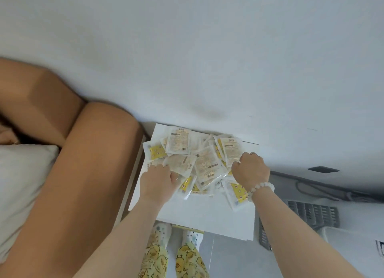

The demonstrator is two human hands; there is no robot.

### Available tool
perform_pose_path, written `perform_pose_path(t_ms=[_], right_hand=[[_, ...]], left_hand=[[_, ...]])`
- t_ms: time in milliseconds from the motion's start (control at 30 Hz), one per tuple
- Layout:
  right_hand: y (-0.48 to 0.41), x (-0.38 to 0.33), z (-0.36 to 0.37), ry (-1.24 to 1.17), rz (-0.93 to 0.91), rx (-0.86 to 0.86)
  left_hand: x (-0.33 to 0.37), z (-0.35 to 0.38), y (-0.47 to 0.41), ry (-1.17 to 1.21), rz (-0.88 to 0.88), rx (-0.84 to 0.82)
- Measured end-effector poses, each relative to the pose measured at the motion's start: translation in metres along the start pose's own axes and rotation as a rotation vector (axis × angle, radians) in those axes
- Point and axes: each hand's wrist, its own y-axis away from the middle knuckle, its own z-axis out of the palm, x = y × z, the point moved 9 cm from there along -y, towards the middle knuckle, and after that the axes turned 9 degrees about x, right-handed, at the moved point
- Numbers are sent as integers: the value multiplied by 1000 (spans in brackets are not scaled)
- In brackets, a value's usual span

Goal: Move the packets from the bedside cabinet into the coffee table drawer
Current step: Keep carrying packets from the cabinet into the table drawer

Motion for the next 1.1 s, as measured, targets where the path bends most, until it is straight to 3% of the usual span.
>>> perform_pose_path(t_ms=[267, 467, 600, 867, 1100], right_hand=[[-44, -2, 87, 123, 86, -92], [-96, -10, 122, 95, 217, -93], [-106, -7, 144, 38, 296, -135], [-115, -1, 148, 30, 147, -188], [-113, 4, 141, -116, 135, -162]], left_hand=[[-6, 87, -39, 23, 14, -83], [-15, 155, -54, 120, -9, -256], [-16, 173, -52, 133, -17, -274], [-15, 175, -53, -1, 126, -360], [-17, 168, -69, -12, 255, -369]])
